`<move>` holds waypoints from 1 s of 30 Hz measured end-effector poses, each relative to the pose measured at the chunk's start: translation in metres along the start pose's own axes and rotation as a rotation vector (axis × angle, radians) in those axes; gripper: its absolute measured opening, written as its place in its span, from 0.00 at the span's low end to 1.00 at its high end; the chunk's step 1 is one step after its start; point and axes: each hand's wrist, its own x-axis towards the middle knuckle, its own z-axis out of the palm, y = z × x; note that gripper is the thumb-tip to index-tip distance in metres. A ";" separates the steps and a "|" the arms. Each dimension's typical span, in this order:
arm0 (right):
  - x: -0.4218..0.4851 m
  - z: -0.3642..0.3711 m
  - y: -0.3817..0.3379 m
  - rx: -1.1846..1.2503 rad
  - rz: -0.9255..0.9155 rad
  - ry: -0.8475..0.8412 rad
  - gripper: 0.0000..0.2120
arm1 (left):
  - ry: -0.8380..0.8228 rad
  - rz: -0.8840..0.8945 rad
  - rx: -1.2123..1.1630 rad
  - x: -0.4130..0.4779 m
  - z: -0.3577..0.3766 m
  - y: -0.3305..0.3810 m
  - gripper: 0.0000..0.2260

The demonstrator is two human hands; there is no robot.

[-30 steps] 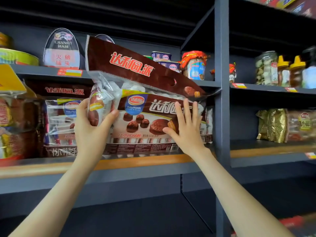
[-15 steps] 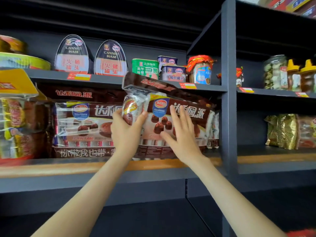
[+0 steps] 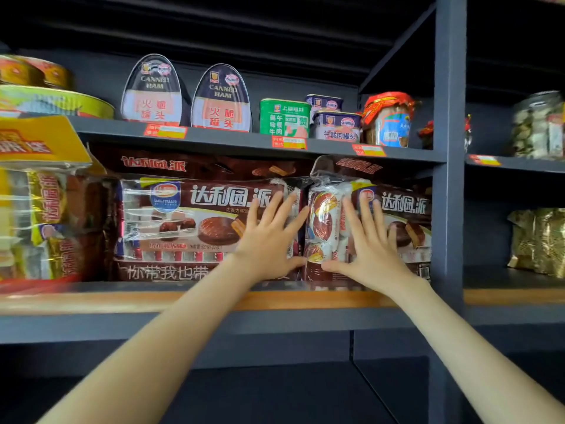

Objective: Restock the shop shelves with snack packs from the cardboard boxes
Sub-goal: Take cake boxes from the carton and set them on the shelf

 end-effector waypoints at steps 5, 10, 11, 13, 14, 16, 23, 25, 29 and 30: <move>0.025 0.000 0.008 0.000 0.025 -0.132 0.57 | -0.093 0.139 0.324 -0.001 0.021 -0.040 0.52; 0.041 0.008 0.032 -0.029 0.098 -0.218 0.60 | -0.033 0.210 0.314 0.000 0.025 -0.053 0.55; 0.041 0.013 0.036 -0.072 0.105 -0.248 0.63 | -0.023 0.230 0.328 0.000 0.025 -0.056 0.56; 0.043 0.022 0.044 -0.138 0.110 -0.308 0.66 | -0.027 0.244 0.362 -0.001 0.025 -0.061 0.57; 0.045 0.024 0.046 -0.157 0.112 -0.325 0.67 | -0.023 0.250 0.373 -0.002 0.025 -0.063 0.57; 0.054 0.028 0.042 -0.230 0.127 -0.344 0.67 | -0.029 0.278 0.372 -0.001 0.027 -0.063 0.55; 0.089 0.056 0.018 -0.376 0.246 -0.373 0.60 | -0.077 0.267 0.353 0.004 0.032 -0.056 0.52; 0.086 0.049 0.018 -0.352 0.239 -0.403 0.59 | -0.083 0.258 0.356 0.004 0.028 -0.055 0.52; 0.075 0.030 0.005 -0.245 0.192 -0.379 0.51 | -0.086 0.215 0.311 -0.001 0.023 -0.050 0.50; 0.070 0.023 -0.001 -0.188 0.173 -0.354 0.45 | -0.077 0.189 0.231 -0.003 0.018 -0.048 0.48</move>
